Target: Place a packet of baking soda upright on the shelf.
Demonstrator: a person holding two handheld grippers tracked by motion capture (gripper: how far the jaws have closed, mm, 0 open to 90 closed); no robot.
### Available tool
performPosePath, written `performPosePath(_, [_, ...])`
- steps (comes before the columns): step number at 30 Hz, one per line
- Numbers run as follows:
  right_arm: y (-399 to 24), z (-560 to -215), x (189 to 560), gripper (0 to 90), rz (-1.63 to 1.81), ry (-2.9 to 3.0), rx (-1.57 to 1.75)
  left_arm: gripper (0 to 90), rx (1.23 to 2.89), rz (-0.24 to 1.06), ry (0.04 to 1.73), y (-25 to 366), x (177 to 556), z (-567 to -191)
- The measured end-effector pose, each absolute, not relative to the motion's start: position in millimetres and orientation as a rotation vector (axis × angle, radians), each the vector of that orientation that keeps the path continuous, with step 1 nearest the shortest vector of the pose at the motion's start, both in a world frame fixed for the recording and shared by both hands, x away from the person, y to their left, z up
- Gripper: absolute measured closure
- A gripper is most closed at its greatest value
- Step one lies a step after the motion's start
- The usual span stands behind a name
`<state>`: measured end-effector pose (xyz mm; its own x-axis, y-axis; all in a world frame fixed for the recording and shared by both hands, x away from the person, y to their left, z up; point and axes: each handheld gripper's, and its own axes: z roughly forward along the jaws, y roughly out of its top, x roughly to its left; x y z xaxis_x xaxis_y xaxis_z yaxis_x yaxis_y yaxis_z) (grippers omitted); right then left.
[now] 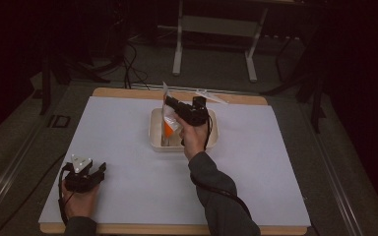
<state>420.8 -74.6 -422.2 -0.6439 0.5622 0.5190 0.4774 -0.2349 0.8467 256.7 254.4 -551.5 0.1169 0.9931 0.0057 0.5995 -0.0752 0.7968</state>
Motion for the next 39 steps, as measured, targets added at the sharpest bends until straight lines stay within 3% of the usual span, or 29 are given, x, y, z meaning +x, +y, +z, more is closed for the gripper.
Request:
performPosePath(7, [-70.5,-423.2,423.9,77.5,1.97,1.943,1.297,49.4,1.754,0.779,1.552,254.4,256.8,-551.6])
performPosePath(13, [-68.7,-425.4,424.2,57.8,1.922,1.969,1.338,49.4,1.757,0.78,1.552,254.3,256.8,-551.6])
performPosePath(20, [-73.1,-421.2,423.6,45.5,1.858,1.967,1.357,49.4,1.754,0.778,1.552,254.2,256.9,-551.7])
performPosePath(39, [-78.8,-379.1,400.9,39.8,1.723,2.145,1.108,49.4,1.746,0.783,1.552,254.7,256.3,-551.4])
